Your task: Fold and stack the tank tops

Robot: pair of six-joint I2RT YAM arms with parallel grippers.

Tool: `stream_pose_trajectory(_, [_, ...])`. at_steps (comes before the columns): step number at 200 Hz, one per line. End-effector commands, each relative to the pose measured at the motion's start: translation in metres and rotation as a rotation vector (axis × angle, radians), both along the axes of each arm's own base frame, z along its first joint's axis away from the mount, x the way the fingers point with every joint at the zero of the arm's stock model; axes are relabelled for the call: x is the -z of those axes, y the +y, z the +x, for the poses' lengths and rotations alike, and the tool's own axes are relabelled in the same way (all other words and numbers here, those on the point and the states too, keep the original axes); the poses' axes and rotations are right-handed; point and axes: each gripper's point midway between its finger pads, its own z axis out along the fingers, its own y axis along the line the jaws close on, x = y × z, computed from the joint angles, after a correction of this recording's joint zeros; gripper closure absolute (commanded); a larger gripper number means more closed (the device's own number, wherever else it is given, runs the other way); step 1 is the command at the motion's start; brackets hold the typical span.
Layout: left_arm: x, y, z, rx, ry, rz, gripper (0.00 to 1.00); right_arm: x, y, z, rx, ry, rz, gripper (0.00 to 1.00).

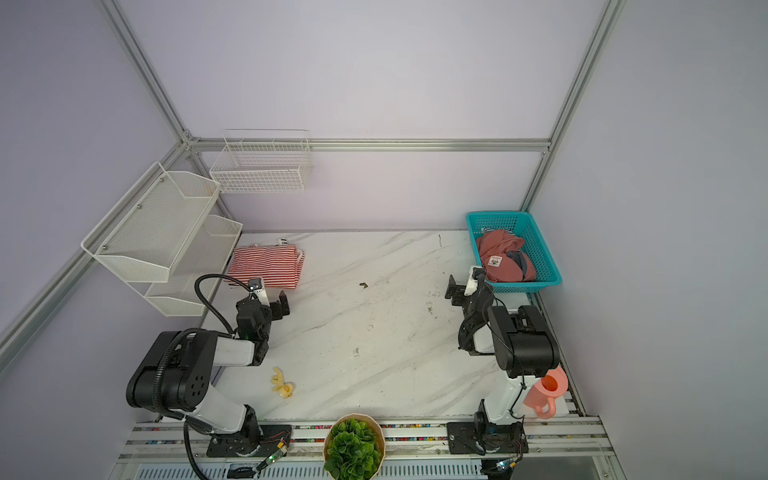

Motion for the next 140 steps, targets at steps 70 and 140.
stream_pose_trajectory(70, [-0.0176, -0.0018, 0.0042, 0.019, -0.067, 0.024, 0.0, -0.0147, -0.0021, 0.0037, 0.02, -0.05, -0.039, 0.03])
stream_pose_trajectory(140, [-0.0182, -0.0018, 0.0043, 0.019, -0.068, 0.025, 0.0, -0.0143, -0.0023, 0.0037, 0.022, -0.048, -0.039, 0.03])
